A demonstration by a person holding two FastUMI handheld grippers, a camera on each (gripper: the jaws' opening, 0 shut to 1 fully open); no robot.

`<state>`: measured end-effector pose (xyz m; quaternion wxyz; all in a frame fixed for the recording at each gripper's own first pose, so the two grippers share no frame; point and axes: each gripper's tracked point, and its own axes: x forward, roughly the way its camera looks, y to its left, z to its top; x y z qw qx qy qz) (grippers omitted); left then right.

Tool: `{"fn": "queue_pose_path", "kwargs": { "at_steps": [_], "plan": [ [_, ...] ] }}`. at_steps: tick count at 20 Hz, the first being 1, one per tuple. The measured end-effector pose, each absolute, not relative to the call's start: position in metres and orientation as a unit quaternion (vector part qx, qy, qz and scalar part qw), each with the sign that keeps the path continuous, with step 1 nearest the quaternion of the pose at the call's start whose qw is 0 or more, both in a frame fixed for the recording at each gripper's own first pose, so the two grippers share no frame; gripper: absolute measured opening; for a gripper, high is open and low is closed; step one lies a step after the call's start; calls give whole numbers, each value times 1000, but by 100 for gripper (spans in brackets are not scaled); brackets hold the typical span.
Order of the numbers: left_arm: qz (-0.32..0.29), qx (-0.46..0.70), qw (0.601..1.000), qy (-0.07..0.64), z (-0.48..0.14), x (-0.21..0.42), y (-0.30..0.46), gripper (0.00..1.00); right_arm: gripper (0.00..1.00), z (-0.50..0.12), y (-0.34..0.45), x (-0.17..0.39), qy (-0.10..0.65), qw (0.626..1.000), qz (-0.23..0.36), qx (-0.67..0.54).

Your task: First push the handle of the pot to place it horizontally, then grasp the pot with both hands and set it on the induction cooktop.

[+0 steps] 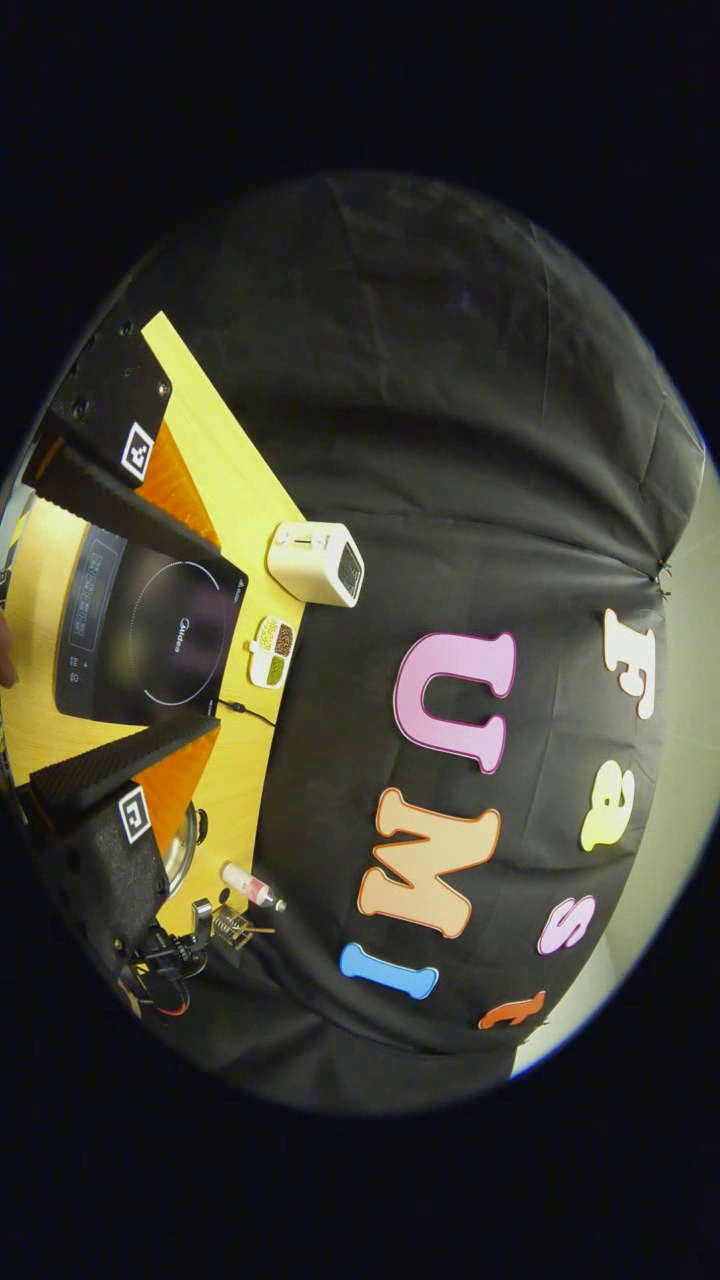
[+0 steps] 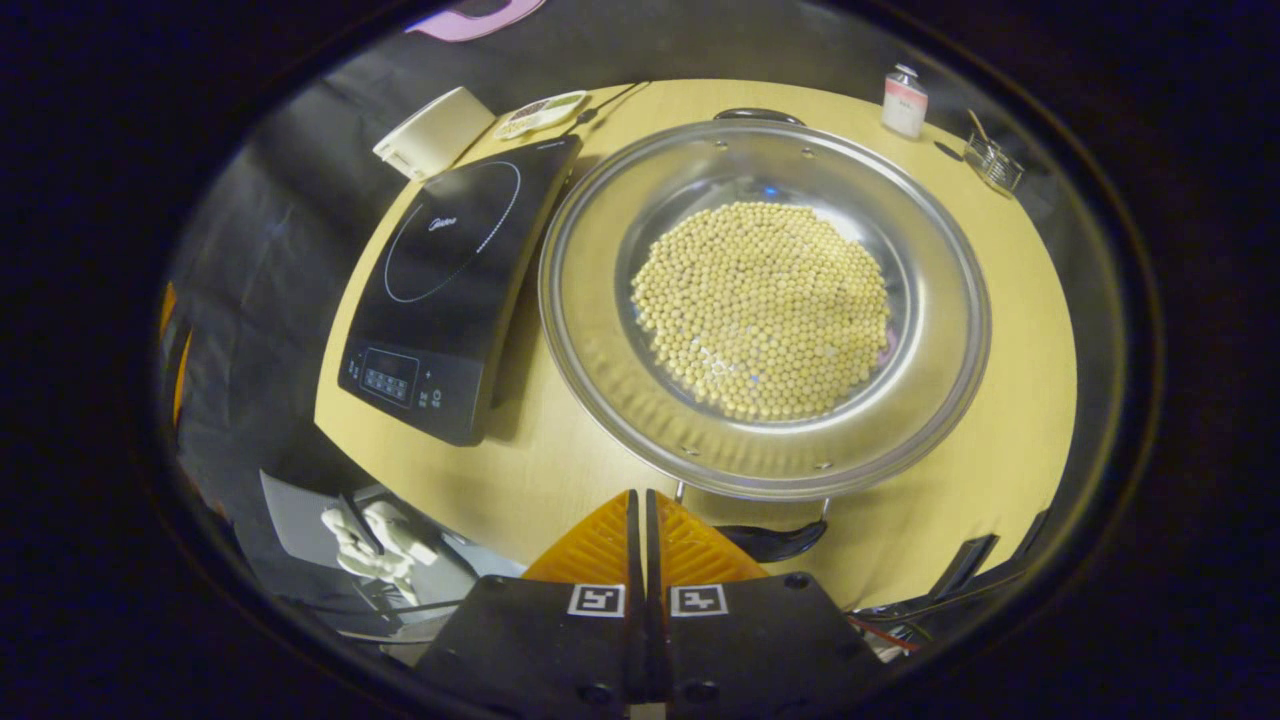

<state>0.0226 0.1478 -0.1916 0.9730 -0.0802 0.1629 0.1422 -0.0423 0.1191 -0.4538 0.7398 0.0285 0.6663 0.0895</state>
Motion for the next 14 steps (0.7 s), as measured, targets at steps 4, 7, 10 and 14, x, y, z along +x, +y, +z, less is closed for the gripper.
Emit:
{"fn": "queue_pose_path", "kwargs": {
  "at_steps": [4,7,10,14],
  "plan": [
    [137,-81,973,165,-193,27,143,95,0,-453,102,-42,666,742,75,32],
    [134,-78,974,164,-193,31,140,95,3,-454,90,-38,665,744,64,33],
    [131,-75,975,165,-192,36,136,95,3,-455,78,-37,665,744,55,35],
    [128,-65,975,168,-190,41,127,95,0,-457,65,-37,664,745,52,40]
  ]
}}
